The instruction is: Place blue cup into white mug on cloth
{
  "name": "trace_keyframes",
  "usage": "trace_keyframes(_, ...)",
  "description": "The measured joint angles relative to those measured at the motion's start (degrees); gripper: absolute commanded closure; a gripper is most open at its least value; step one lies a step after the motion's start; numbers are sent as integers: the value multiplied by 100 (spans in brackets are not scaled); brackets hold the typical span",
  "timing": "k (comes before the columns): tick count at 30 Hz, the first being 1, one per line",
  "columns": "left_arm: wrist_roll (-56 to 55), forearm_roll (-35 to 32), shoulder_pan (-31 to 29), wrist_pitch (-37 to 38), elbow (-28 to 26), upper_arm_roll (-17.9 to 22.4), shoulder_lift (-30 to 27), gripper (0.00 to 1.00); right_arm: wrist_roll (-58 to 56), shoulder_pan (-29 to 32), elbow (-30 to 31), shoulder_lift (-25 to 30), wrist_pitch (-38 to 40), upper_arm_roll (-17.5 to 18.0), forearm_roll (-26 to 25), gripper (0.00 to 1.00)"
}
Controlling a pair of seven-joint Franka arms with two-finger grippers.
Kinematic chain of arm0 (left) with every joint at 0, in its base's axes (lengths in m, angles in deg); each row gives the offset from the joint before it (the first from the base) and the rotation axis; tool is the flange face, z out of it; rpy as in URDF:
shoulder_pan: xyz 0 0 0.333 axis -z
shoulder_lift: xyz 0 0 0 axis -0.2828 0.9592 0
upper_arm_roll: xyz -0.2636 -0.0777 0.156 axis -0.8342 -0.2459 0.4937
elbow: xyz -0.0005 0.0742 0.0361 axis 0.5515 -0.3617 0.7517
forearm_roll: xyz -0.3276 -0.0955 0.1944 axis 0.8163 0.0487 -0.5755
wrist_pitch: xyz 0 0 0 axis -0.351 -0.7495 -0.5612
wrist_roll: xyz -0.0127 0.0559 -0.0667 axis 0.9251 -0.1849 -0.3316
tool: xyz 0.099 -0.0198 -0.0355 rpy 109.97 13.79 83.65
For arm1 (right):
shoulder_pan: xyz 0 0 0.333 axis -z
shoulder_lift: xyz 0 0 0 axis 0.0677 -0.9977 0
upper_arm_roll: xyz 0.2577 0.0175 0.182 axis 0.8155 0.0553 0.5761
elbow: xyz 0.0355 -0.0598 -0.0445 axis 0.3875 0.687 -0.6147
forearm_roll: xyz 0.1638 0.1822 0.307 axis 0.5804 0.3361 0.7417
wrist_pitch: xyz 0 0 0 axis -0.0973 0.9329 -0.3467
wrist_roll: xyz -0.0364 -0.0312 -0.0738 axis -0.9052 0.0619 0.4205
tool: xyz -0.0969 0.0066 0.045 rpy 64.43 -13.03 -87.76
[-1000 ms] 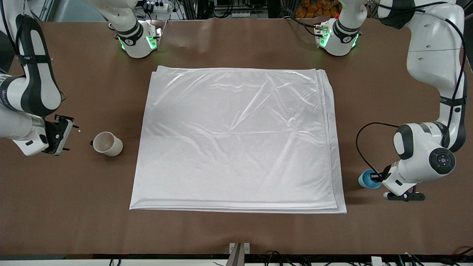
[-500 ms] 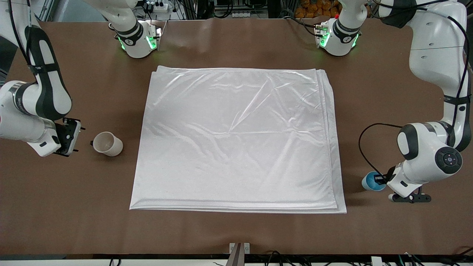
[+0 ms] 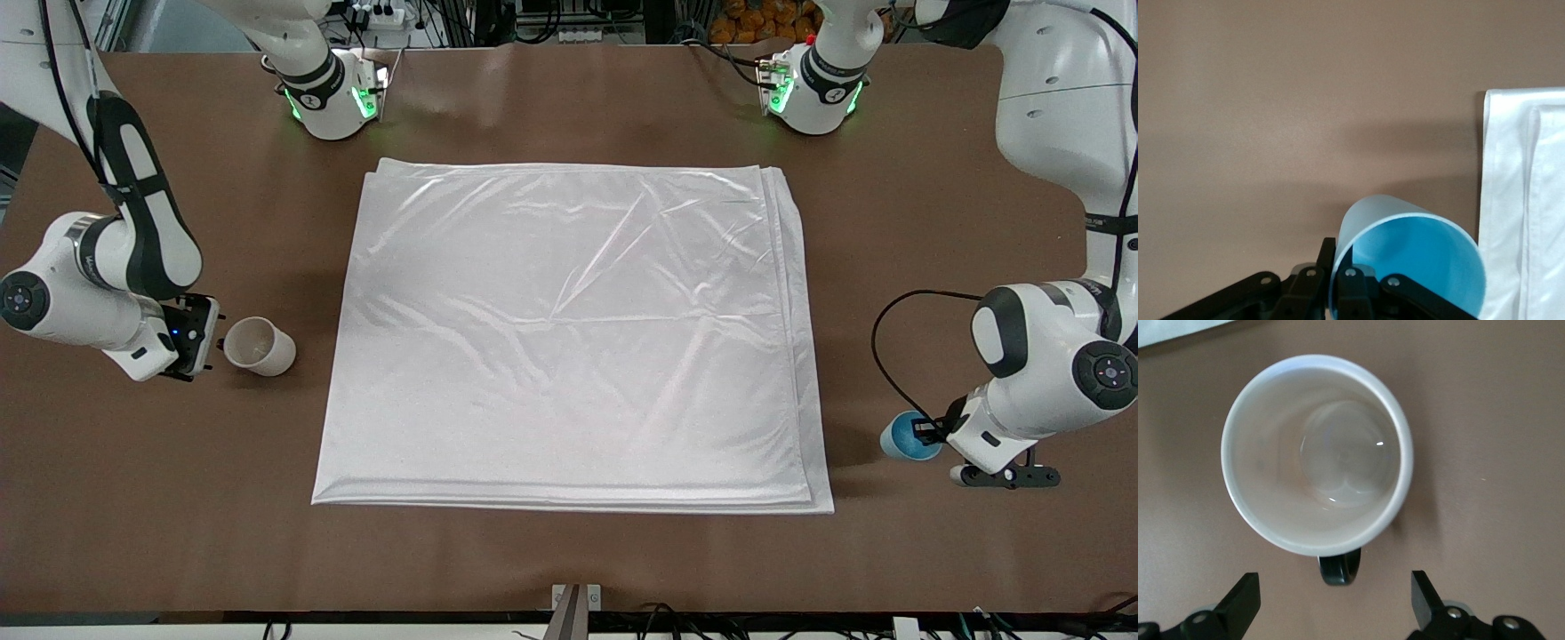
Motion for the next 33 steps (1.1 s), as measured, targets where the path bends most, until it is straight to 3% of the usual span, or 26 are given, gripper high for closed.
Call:
trace_keyframes(17,0,0,-3,94,0,0,-138,100,-217,6,483,-121,-794,-2,1,1)
trace_keyframes(20,0,0,-3,95,0,0,-156,100,-260,5,565,-122,-938,0,1,23)
trace_keyframes(23,0,0,-3,112,0,0,-177,100,-341,5,613,-122,-1038,0,1,60)
trace_keyframes(26,0,0,-3,138,0,0,-198,100,-378,5,622,-121,-1077,2,1,88)
trace_keyframes(29,0,0,-2,155,0,0,-227,100,-390,5,622,-114,-1099,1,1,100)
trace_keyframes(33,0,0,0,189,0,-1,-259,100,-391,6,620,-94,-1115,1,31,100)
